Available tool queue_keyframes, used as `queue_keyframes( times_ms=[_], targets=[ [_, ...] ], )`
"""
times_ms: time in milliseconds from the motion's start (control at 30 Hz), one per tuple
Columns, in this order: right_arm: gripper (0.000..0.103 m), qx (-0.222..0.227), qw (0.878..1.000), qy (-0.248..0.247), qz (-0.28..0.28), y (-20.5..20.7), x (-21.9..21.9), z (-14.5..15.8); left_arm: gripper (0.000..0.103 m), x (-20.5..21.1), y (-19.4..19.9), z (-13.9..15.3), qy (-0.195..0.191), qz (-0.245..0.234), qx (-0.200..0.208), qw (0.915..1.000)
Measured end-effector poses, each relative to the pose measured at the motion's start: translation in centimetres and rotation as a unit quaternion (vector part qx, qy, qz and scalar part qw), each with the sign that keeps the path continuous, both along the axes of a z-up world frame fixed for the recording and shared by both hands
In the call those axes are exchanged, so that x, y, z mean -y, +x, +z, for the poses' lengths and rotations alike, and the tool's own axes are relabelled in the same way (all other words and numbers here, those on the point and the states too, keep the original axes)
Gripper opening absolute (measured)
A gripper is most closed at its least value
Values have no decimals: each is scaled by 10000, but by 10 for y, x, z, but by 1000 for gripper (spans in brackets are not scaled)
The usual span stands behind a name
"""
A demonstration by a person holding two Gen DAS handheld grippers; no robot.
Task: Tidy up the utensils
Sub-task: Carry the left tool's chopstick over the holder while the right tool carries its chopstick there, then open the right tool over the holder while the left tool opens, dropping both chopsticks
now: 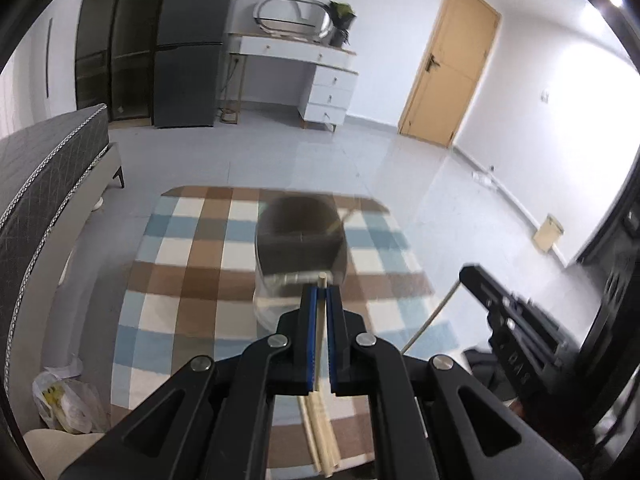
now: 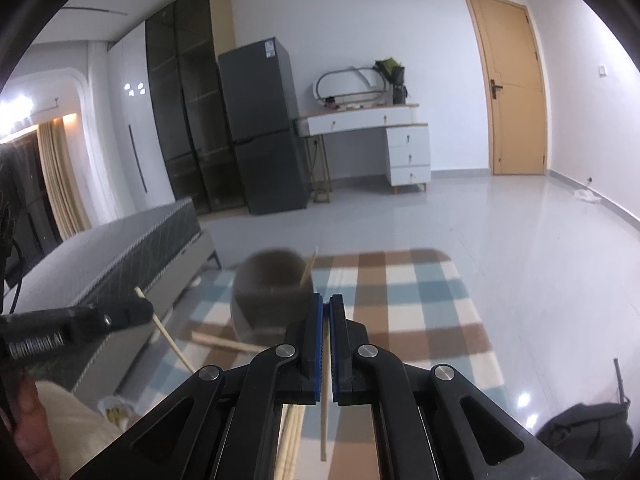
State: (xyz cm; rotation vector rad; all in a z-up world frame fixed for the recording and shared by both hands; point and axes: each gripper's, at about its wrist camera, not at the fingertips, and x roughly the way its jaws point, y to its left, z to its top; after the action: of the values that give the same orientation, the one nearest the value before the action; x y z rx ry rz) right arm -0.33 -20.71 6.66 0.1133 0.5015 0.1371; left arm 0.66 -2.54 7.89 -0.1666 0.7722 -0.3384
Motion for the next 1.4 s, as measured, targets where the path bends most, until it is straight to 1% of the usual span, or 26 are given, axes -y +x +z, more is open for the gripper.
queue_keyframes(
  times_ms=[100, 167, 333, 433, 533, 600, 700, 800, 1067, 1133, 1200, 1233, 1333, 1367, 1400],
  targets=[
    [2, 157, 9999, -61, 36, 12, -2, 21, 1, -6, 9, 27, -208, 43, 142, 9997],
    [2, 350, 9993, -73, 72, 21, -4, 43, 1, -9, 16, 48, -330, 61, 281, 9990],
    [2, 847, 9962, -48, 186, 43, -13, 89, 1, -14, 33, 87, -402, 131, 665, 9969],
    [2, 1113, 9934, 82, 250, 60, -20, 112, 1, -19, 46, 100, -344, 206, 867, 9954],
    [2, 1256, 9915, 206, 283, 78, -27, 121, 1, -23, 63, 102, -282, 281, 949, 9947],
    [2, 1266, 9910, 308, 309, 89, -31, 120, 1, -25, 74, 97, -263, 276, 961, 9946],
    [2, 1218, 9914, 364, 316, 106, -39, 112, 1, -26, 91, 86, -186, 289, 959, 9948],
    [2, 1075, 9931, 343, 332, 122, -45, 95, 1, -27, 106, 70, -165, 279, 851, 9958],
    [3, 737, 9964, 215, 362, 147, -45, 44, 1, -25, 137, 17, -175, 202, 252, 9993],
    [3, 614, 9972, 229, 374, 152, -43, 35, 1, -25, 142, 12, -218, 162, 133, 9995],
    [3, 511, 9974, 262, 440, 155, -41, 27, 1, -23, 146, 9, -180, 121, 47, 9998],
    [5, 459, 9975, 251, 479, 157, -41, 22, 1, -22, 147, 9, -139, 115, 20, 9998],
    [6, 350, 9970, 330, 603, 158, -39, 14, 1, -19, 147, 4, -106, 33, -99, 9999],
    [12, 293, 9972, 328, 597, 157, -38, 12, 5, -18, 147, 4, -43, 53, -153, 9999],
    [17, 255, 9973, 335, 602, 158, -37, 11, 14, -17, 146, 3, -10, 66, -198, 9998]
  ],
)
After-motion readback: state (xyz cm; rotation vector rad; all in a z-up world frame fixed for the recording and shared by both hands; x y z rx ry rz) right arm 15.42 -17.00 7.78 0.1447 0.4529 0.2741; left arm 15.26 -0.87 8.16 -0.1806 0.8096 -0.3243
